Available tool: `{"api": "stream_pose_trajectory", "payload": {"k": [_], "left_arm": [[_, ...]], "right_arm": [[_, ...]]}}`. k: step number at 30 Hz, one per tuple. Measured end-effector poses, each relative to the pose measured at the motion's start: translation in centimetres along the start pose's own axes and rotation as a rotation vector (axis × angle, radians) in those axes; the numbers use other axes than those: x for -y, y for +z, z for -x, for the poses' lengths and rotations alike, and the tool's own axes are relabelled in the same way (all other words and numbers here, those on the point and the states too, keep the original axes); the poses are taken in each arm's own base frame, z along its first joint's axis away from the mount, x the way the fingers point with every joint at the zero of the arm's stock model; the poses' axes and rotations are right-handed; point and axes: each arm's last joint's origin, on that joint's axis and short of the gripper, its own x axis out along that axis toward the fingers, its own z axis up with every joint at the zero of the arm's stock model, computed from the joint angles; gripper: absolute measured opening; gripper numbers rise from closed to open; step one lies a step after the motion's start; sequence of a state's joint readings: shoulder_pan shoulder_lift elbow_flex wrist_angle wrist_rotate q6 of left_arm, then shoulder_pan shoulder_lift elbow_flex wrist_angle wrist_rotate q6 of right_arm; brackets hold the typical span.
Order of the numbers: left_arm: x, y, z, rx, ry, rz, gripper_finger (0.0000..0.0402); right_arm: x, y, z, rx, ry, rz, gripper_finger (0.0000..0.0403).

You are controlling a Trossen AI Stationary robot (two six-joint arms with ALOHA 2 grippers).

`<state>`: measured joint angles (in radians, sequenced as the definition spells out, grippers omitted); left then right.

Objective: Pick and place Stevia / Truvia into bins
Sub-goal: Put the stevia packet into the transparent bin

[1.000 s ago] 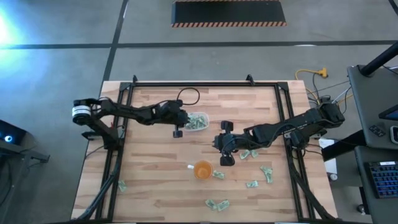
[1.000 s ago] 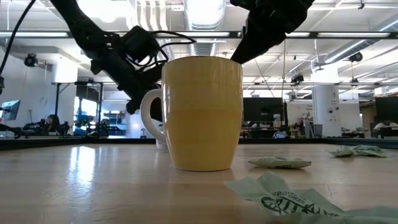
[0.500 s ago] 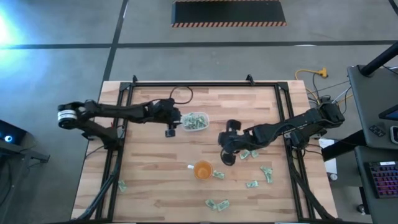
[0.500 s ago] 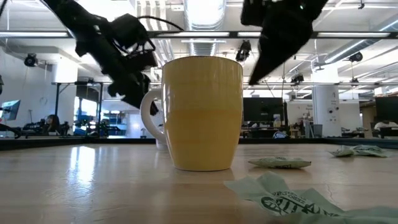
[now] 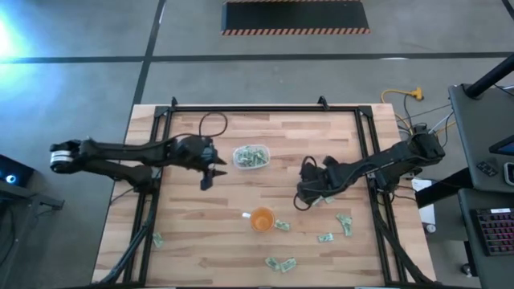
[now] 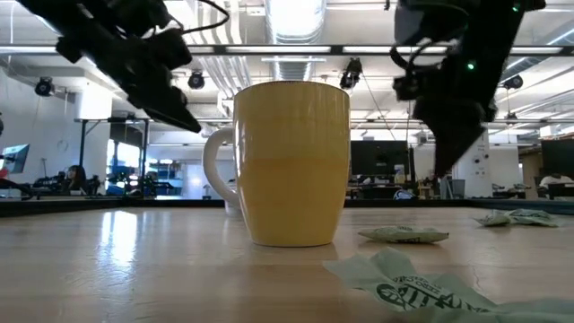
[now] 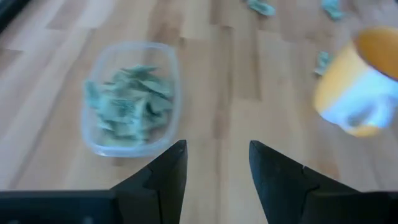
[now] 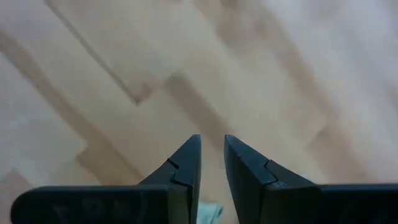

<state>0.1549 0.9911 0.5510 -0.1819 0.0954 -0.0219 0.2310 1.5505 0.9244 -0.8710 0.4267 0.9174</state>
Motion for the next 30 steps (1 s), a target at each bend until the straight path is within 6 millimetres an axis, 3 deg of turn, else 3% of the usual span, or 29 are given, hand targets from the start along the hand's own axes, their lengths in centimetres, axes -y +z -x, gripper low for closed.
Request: {"api": "stream_pose_trajectory", "payload": {"k": [5,10,15,30], "left_arm": [[1.6,-0.9,0.3,0.024,-0.069,-0.033,0.0156],[2.3,-0.7,0.4,0.06,-0.101,-0.047,0.0156],[2.4,-0.6,0.3,0.075,-0.106,-0.05,0.0156],[2.4,-0.6,0.3,0.081,-0.106,-0.051,0.0156]], "right_arm": [[0.0,-1.2,-0.8,-0.063,0.024,-0.057,0.0061],[1.1,-2.3,-1.5,-0.112,-0.063,-0.132,0.0061],[2.2,-3.3,-1.8,-0.159,-0.172,-0.222,0.0061],[2.7,-3.7,-2.4,-0.119,-0.217,-0.216,0.0061]]}}
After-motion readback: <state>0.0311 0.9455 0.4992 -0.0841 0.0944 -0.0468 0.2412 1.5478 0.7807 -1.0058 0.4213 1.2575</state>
